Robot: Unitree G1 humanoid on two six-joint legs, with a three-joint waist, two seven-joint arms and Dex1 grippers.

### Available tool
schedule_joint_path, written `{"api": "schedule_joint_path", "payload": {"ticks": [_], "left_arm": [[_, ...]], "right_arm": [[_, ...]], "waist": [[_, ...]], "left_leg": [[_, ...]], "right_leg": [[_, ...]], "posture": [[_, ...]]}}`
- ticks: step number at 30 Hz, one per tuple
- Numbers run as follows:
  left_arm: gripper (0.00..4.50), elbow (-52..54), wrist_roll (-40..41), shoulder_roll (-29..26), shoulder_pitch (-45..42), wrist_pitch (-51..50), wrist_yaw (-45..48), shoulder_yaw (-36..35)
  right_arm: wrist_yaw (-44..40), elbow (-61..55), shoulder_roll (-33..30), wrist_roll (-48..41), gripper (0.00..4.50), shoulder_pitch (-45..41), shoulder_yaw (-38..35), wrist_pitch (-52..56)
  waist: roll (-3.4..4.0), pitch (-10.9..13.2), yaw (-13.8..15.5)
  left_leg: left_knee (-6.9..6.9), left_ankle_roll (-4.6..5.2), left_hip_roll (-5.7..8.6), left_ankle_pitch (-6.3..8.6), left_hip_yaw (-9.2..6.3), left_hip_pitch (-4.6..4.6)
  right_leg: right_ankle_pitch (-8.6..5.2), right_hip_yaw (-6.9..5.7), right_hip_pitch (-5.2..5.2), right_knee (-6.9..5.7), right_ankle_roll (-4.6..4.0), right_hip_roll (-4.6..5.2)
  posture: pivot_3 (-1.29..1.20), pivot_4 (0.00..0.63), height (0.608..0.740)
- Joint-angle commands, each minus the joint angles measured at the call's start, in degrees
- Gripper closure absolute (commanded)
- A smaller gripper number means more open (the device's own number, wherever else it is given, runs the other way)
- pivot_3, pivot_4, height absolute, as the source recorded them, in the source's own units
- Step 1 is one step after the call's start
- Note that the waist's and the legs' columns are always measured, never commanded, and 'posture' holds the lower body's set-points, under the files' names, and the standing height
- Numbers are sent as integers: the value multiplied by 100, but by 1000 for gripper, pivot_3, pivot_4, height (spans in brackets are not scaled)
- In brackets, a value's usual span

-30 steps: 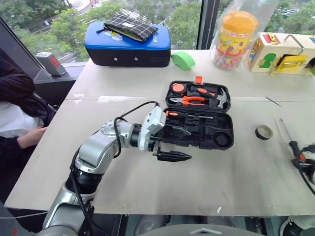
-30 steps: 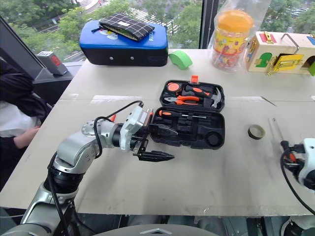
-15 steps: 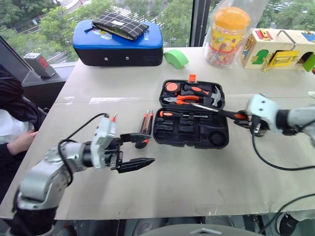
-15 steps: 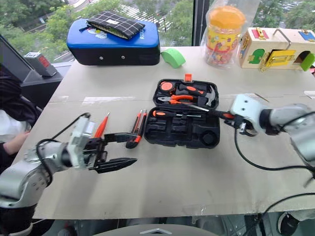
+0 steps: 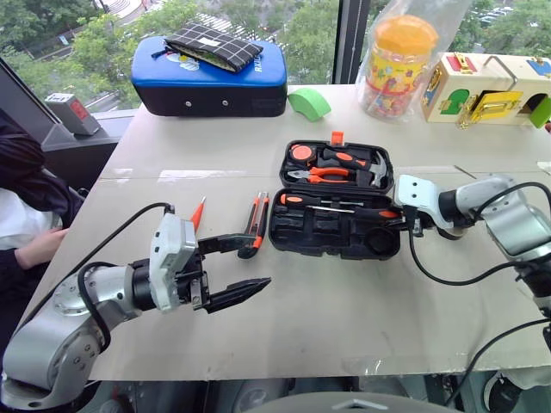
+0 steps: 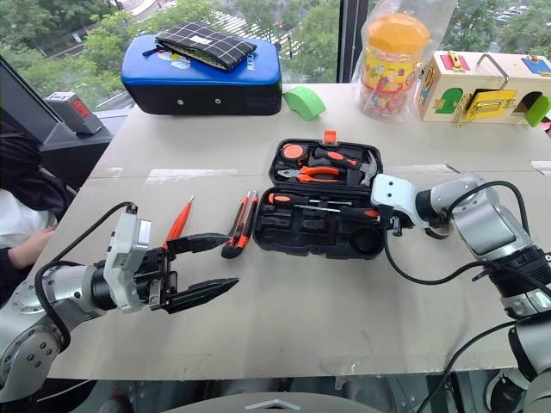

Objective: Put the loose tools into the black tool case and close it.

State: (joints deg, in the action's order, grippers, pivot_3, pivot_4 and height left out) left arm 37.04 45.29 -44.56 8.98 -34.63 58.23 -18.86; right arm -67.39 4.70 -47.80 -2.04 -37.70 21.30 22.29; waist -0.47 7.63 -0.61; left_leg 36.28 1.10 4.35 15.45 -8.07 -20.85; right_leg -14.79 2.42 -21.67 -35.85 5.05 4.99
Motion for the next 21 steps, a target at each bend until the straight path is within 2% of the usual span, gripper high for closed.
{"api": "schedule_joint_path", "payload": {"ticks": [1, 2, 3, 7, 10, 12, 17, 18, 21], "left_arm": [[271, 44, 108, -62, -35, 88, -17, -79], [271, 35, 97, -63, -31, 99, -13, -74], [271, 35, 92, -63, -26, 104, -15, -69], [271, 82, 65, -58, -4, 109, -60, -46], [271, 85, 74, -46, -61, 91, -131, 7], [271, 77, 85, -44, -131, 71, -184, 59], [271, 36, 78, -23, -206, 79, -291, 93], [271, 31, 78, -16, -197, 80, -312, 84], [271, 24, 70, -8, -143, 96, -334, 70]], "right_arm": [[-158, 308, 180, 191, 2283, -41, 171, -117], [-113, 335, 223, 207, 2063, -67, 118, -177], [-102, 340, 256, 186, 1542, -90, 51, -223], [-212, 49, 291, -111, 1542, -115, -344, -174], [-241, -373, 346, -609, 1542, -110, -773, 242], [-176, -736, 442, -1207, 2048, -91, -1195, 927], [567, -1048, 821, -1619, 4269, 152, -1736, 1577], [785, -1058, 910, -1565, 4406, 231, -1771, 1569], [1325, -990, 1091, -1298, 4406, 478, -1726, 1419]], "waist": [[-1, -2, -18], [-1, -2, -21], [-1, -2, -20], [3, 1, -20], [18, 10, -12], [20, 12, -5], [17, 10, 11], [16, 9, 11], [18, 10, 8]], "left_leg": [[0, -4, -1, -2, 0, 1], [0, -7, -1, -3, 1, 1], [0, -8, -1, -3, 1, 1], [-3, -15, -4, -4, 1, -1], [-4, -15, -4, -4, 2, -8], [-4, -15, -4, -4, 0, -18], [-4, -10, -4, -1, -3, -20], [-4, -10, -4, 0, -3, -20], [-5, -11, -2, -1, -2, -20]], "right_leg": [[0, 1, 0, 0, 0, 0], [0, 3, 0, 0, 0, 0], [0, 4, -1, 0, 0, 0], [0, 4, -5, 1, 0, -1], [0, 6, -6, 2, 0, 0], [0, 5, -14, 2, 0, 1], [0, 3, -19, 5, 0, 2], [0, 3, -19, 5, 0, 2], [0, 4, -20, 4, 0, 3]], "posture": [[0, 150, 740], [0, 150, 740], [0, 150, 740], [0, 150, 740], [0, 150, 740], [0, 150, 740], [0, 150, 740], [0, 150, 740], [0, 150, 740]]}}
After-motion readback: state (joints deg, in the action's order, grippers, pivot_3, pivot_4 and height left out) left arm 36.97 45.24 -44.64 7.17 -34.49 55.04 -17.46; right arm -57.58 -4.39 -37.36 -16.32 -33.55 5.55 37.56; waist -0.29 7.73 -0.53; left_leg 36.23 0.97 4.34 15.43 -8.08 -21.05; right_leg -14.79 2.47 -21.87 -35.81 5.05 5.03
